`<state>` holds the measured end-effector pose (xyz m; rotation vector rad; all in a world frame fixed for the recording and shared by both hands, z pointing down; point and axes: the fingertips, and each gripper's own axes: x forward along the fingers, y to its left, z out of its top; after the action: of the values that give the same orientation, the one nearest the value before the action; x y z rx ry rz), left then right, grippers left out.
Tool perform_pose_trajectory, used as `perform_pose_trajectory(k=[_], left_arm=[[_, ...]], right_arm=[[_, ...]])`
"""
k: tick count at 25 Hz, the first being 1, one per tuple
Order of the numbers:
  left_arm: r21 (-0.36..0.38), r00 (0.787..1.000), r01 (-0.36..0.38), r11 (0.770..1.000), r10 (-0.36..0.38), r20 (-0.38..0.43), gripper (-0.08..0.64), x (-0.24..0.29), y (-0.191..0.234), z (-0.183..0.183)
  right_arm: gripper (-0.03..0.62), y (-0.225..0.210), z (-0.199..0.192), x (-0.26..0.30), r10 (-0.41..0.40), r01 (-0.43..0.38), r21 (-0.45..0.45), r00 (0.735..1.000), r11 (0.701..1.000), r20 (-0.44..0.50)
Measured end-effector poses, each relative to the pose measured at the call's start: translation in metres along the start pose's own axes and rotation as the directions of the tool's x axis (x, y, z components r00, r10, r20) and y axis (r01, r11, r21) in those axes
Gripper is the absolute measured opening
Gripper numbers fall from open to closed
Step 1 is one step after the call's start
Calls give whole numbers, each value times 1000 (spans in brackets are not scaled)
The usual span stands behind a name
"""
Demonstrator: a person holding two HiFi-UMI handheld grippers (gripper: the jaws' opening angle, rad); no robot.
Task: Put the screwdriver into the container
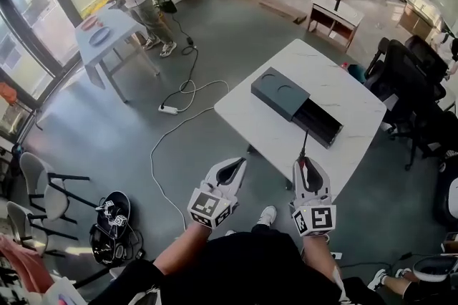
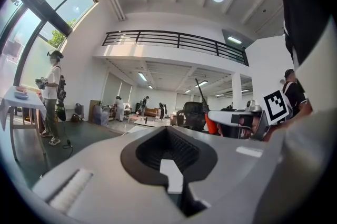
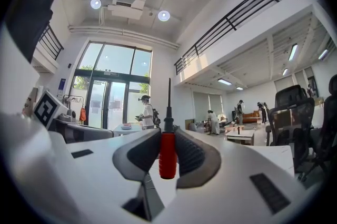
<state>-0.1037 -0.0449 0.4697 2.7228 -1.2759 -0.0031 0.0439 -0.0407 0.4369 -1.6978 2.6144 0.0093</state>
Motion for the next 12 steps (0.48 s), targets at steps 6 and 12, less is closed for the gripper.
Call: perform_pose_trajectory(k=[6, 12], left_arm=[[11, 1000, 8, 1000, -8, -6, 8, 42, -3, 1], [17, 1000, -4, 1000, 4, -29, 8, 84, -4, -3]], right_arm=[[87, -38, -7, 15, 2, -1, 11, 1000, 1000, -18], [87, -80, -18, 29, -8, 9, 38, 1000, 999, -28]])
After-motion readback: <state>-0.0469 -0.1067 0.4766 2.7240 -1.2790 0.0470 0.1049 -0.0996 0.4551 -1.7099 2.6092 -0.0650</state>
